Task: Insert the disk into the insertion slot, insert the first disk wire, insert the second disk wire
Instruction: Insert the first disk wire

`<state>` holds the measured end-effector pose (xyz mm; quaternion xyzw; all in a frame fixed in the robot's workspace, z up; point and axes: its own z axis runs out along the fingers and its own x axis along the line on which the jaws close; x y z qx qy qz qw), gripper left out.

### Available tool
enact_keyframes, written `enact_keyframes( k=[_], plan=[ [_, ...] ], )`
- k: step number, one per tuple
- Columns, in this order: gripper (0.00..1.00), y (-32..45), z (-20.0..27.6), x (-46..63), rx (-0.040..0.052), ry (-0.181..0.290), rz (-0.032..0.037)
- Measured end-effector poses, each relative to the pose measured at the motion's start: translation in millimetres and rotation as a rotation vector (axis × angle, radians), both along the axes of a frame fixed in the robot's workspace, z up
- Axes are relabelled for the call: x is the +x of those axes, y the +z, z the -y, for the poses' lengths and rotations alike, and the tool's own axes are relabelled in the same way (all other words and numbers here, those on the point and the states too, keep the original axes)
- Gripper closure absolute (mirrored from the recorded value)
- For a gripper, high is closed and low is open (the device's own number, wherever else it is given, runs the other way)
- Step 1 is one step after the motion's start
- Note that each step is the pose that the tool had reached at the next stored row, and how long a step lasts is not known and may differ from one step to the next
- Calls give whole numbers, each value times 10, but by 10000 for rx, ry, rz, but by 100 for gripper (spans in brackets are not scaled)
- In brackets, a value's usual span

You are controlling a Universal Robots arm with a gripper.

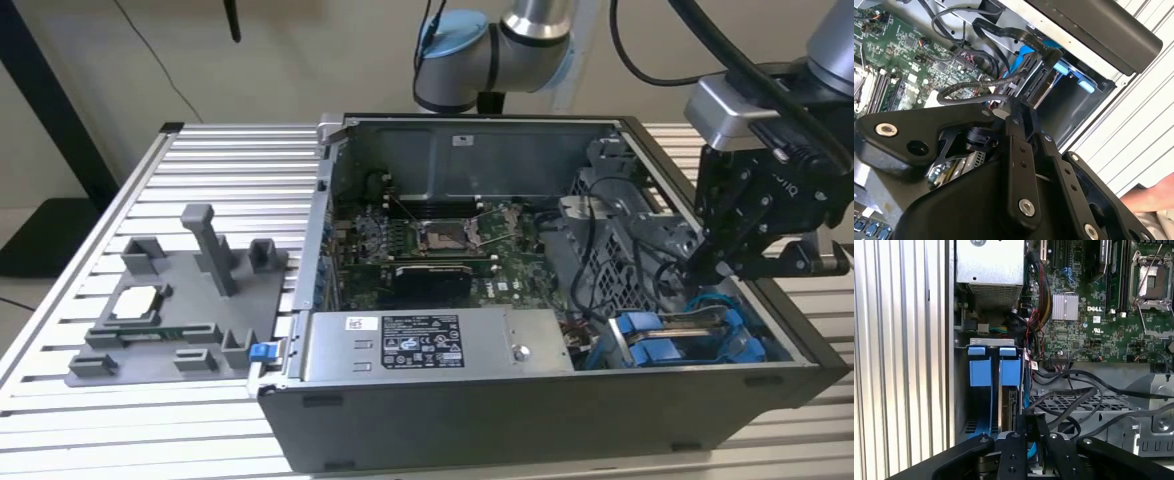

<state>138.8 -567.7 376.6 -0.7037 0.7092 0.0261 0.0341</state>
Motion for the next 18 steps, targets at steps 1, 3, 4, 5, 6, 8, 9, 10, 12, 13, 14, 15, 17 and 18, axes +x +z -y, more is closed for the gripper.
enact_keyframes(
  k=[1, 3, 4, 5, 6, 8, 9, 10, 12, 13, 14, 15, 17, 18],
  plan=[
    [100, 0, 0, 0, 0, 0, -6],
    [100, 0, 0, 2, -1, 2, -81],
    [100, -1, 0, 2, -1, 0, -122],
    [100, -1, 0, 2, -1, 0, -181],
    [100, -2, 0, 2, -2, 0, -238],
    [100, -2, 0, 2, -2, 0, -287],
    [100, -2, 0, 1, -2, -1, -288],
    [100, -2, 0, 2, -2, -1, -289],
    [100, -2, 3, 3, -3, 0, -290],
    [100, -2, 8, 5, -3, 1, -291],
    [100, -3, 16, 10, -2, 2, -296],
    [100, -4, 27, 15, -2, 1, -303],
    [100, -6, 52, 27, -2, 0, -324],
    [100, -7, 65, 34, -2, 0, -338]
  ],
)
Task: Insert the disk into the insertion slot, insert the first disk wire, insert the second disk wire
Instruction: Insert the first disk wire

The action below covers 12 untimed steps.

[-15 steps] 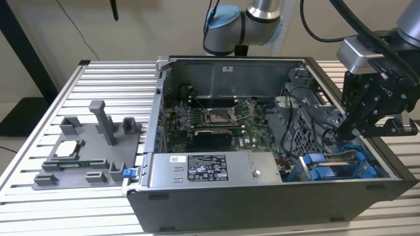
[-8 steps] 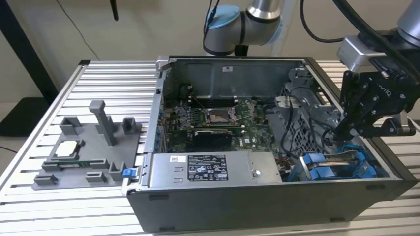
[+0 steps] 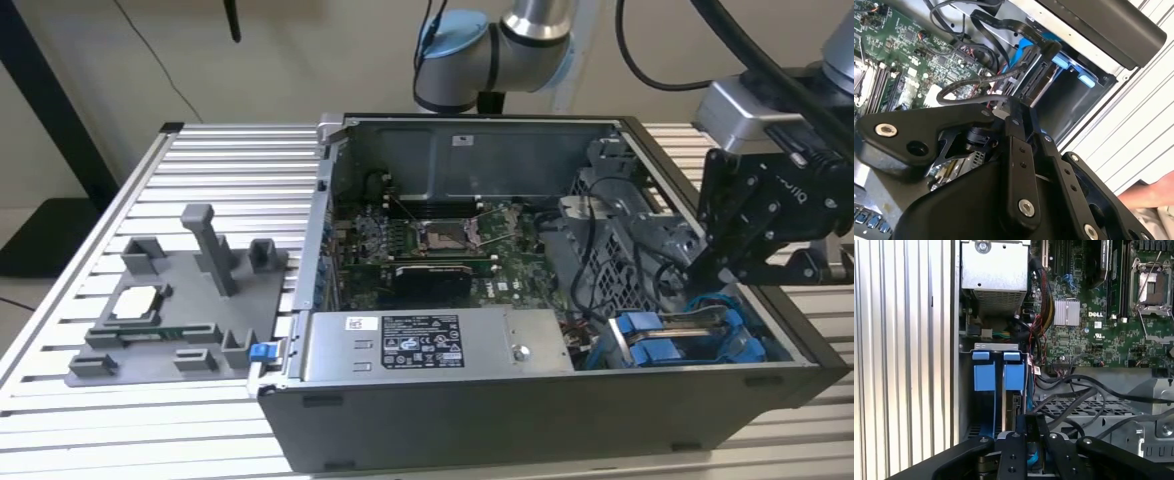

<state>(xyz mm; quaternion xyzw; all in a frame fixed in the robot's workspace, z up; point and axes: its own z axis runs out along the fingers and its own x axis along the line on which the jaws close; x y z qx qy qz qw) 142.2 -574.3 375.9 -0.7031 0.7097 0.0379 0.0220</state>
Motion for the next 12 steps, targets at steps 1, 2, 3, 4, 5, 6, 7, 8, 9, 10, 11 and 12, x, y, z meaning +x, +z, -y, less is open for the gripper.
enact_keyframes(
  k=[1, 2, 3, 4, 5, 6, 7, 8, 9, 10, 11, 12],
  plan=[
    [100, -1, 14, 7, -1, 0, -24],
    [100, -5, 30, 14, 0, 0, -57],
    [100, -8, 44, 22, 1, 0, -96],
    [100, -12, 55, 31, 0, 0, -140],
    [100, -17, 65, 41, 1, 0, -180],
    [100, -23, 73, 53, 1, 0, -224],
    [100, -29, 80, 68, 0, 0, -268],
    [100, -35, 84, 84, 1, 0, -324],
    [100, -43, 88, 105, 0, 0, -384],
    [100, -50, 90, 124, 1, 1, -438],
    [100, -57, 92, 144, 2, 0, -497],
    [100, -65, 93, 164, 1, 0, -553]
  ],
)
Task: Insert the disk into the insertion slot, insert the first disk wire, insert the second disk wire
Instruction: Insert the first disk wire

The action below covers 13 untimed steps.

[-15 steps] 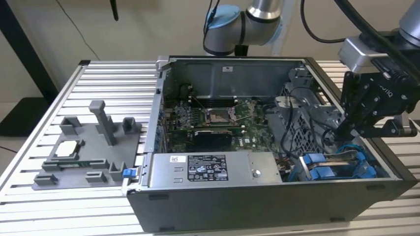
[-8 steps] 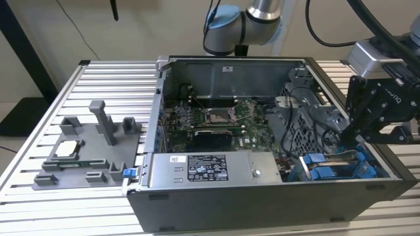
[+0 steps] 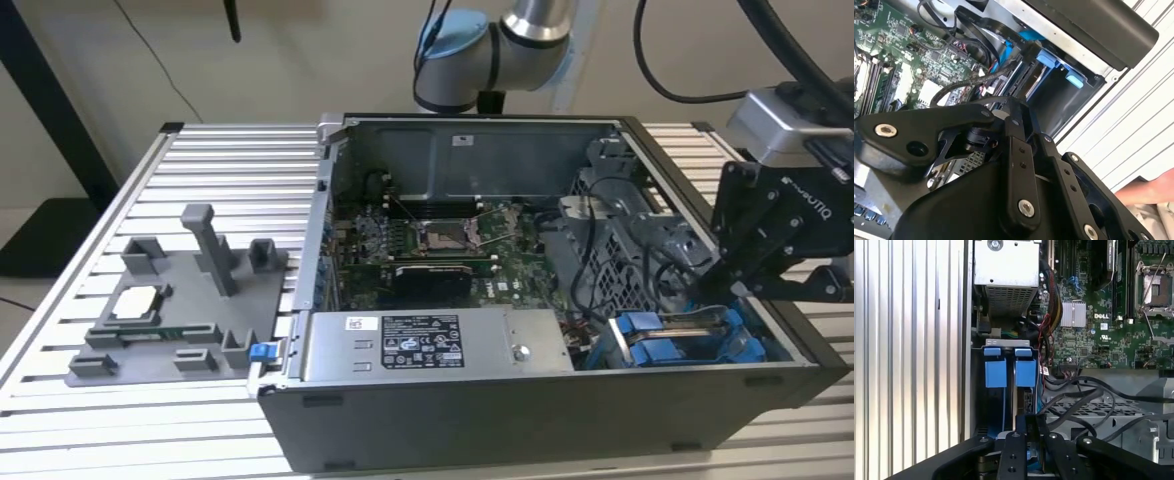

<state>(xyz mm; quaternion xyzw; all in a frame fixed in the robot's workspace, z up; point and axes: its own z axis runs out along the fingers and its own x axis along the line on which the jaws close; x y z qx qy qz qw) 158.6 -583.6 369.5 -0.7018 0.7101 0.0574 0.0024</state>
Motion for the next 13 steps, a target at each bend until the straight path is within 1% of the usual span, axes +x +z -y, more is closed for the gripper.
enact_keyframes(
  k=[1, 2, 4, 11, 13],
  plan=[
    [100, -8, 0, 20, 1, 0, -51],
    [100, -13, 0, 39, 1, 0, -81],
    [100, -17, 0, 61, 1, 1, -90],
    [100, -18, 0, 65, 0, 0, -92],
    [100, -24, 0, 74, 1, 3, -109]
  ],
)
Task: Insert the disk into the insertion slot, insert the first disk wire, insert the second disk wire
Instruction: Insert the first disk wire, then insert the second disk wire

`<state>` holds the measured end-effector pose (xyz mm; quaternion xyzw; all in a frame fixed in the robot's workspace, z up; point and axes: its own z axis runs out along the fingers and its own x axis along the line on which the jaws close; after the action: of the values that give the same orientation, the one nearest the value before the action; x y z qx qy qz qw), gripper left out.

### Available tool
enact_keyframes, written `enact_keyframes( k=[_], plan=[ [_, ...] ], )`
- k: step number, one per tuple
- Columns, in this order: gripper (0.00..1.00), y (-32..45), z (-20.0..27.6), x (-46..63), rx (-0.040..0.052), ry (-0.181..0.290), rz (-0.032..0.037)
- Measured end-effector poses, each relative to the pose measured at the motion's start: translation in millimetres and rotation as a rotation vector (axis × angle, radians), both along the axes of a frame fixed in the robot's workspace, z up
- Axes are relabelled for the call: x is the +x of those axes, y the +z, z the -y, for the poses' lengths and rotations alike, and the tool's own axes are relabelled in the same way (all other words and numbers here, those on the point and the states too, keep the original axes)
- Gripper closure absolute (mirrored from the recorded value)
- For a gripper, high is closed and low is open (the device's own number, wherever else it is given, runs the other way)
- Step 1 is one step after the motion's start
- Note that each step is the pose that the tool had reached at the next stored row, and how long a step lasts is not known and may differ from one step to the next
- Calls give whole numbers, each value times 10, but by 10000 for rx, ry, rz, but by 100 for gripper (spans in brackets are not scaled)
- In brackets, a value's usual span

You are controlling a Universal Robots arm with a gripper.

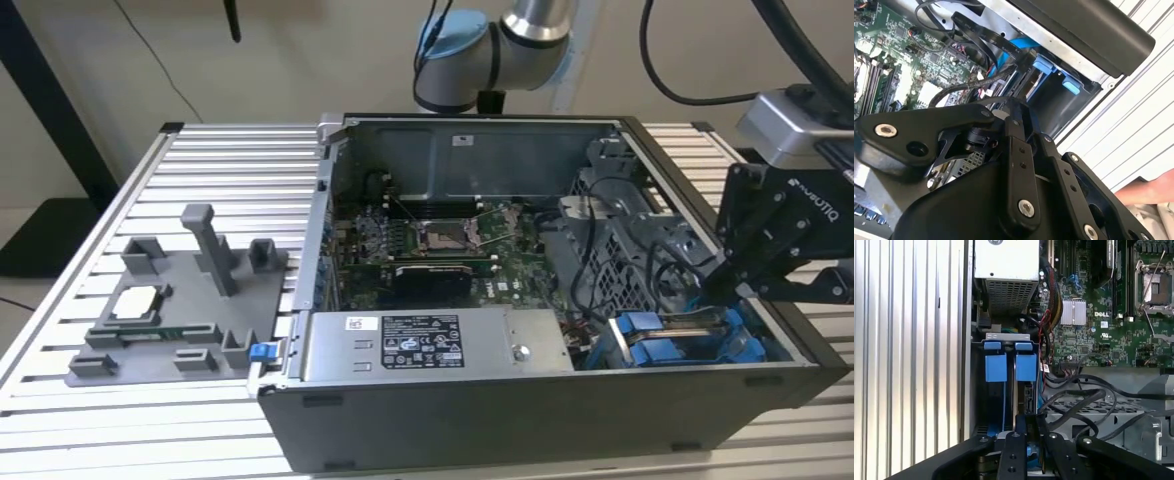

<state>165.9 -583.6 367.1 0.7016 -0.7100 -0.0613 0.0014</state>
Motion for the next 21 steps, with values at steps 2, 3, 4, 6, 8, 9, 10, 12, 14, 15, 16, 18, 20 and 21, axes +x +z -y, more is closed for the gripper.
enact_keyframes(
  k=[2, 3, 4, 6, 8, 9, 10, 12, 14, 15, 16, 18, 20, 21],
  plan=[
    [100, -7, 0, 13, 1, -2, -31],
    [100, -11, -1, 21, 1, -2, -40],
    [100, -17, 0, 29, 0, -2, -51],
    [100, -31, 0, 55, -1, -2, -67],
    [100, -46, -1, 74, 0, -2, -69],
    [100, -53, 0, 77, -1, -1, -68],
    [100, -60, -1, 80, -1, 0, -68],
    [100, -78, -3, 89, 0, 4, -68],
    [100, -96, -7, 89, -2, 3, -67],
    [100, -106, -16, 89, -3, 6, -63],
    [100, -117, -27, 88, -2, 8, -57],
    [100, -140, -42, 90, 0, 17, -46],
    [100, -167, -45, 91, 0, 22, -19],
    [100, -176, -45, 91, -2, 23, -1]
  ],
)
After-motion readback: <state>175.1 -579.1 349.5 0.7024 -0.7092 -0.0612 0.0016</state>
